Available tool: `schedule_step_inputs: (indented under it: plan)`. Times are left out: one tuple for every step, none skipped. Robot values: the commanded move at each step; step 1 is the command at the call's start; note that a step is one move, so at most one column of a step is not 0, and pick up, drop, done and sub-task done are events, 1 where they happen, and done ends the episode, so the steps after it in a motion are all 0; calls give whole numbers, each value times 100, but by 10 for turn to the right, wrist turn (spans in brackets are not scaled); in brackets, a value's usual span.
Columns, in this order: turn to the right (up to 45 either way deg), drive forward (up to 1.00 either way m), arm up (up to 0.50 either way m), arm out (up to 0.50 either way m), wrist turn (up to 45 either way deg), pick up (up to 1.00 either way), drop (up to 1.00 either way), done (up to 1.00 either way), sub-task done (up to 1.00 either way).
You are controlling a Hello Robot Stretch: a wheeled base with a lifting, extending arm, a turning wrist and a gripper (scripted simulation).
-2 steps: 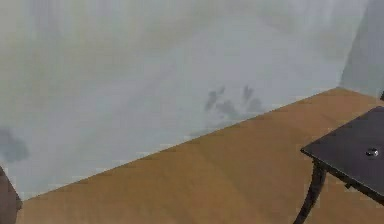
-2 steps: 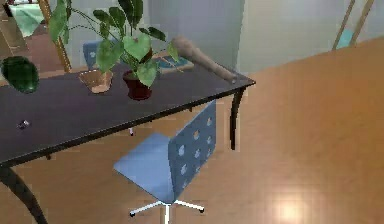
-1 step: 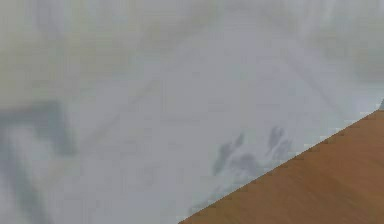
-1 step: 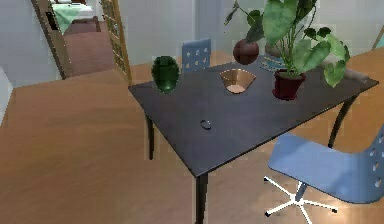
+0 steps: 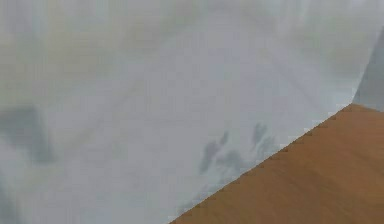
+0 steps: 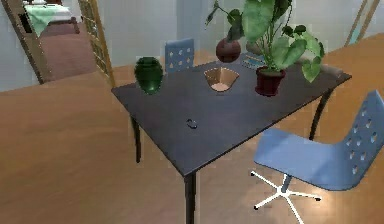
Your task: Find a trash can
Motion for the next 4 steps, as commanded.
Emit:
schedule_step_inputs:
  plan:
    - [0,25,0,0,0,0,0,0,0]
    - [450,0,0,0,0,0,0,0,0]
    - [90,0,0,0,0,0,0,0,0]
    - [0,100,0,0,0,0,0,0,0]
